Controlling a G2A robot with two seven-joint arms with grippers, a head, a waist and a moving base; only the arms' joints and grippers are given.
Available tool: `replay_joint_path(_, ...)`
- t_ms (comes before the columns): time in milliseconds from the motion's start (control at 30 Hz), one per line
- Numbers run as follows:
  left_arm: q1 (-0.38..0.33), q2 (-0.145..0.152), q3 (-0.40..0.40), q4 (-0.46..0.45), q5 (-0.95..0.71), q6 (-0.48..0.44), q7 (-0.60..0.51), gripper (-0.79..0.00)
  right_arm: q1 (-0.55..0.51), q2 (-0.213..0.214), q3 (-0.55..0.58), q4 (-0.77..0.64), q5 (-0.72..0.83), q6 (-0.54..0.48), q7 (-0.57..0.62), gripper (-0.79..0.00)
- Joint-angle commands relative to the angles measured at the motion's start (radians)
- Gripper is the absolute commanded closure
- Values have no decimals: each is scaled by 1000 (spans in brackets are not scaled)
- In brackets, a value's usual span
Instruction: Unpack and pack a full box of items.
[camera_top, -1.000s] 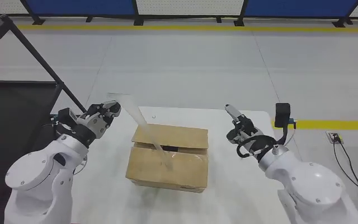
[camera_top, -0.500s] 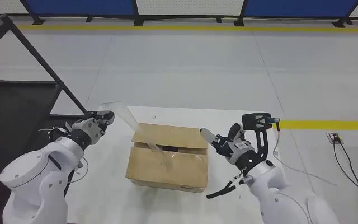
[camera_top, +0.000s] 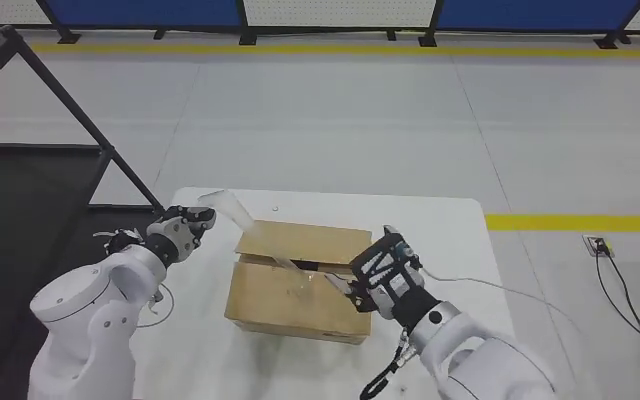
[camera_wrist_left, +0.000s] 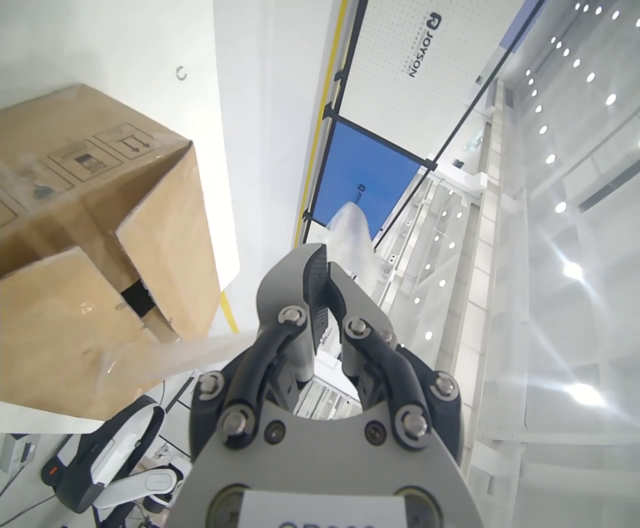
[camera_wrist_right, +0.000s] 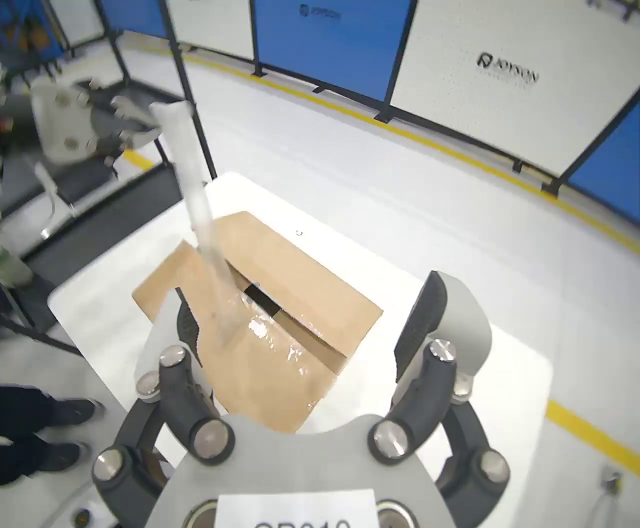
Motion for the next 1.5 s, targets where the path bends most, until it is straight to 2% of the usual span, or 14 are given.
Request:
replay_joint_path(0,-11,-9,2,13,-78,13,66,0,10,-8,-77,7,-161,-38,48,-785)
replay_joint_path(133,-27,-20,9,11,-169,25,163,0,52,-37,-188,45,-268,-50,136,-785)
replay_joint_path(400,-27,-21,10,2,-176,26,182,0,52,-37,-188,45,-268,-50,136,-785)
replay_joint_path(533,-27,-21,10,2,-176,26,182,0,53,-55,-197,117,-180,-79,97,-785)
replay_joint_path(667,2,-12,32,-31,-67,-26,149,0,121,-100,-242,223,-103,-23,122,-785)
replay_joint_path(833,38,6,41,-54,84,-86,42,0,175,-160,-306,338,-32,70,107,-785)
replay_joint_path(967,69,21,34,-80,190,-136,-50,0,188,-199,-361,381,-86,158,96,-785)
replay_joint_path(1033,86,33,42,-101,290,-167,-120,0,207,-213,-398,397,-176,143,121,-785)
replay_joint_path(1100,100,44,46,-110,375,-198,-187,0,213,-215,-404,399,-204,137,132,-785)
replay_joint_path(1333,100,44,46,-110,375,-198,-187,0,213,-215,-404,399,-204,137,132,-785)
replay_joint_path(1467,111,44,49,-108,379,-219,-190,0,182,-219,-387,424,-207,123,91,-785)
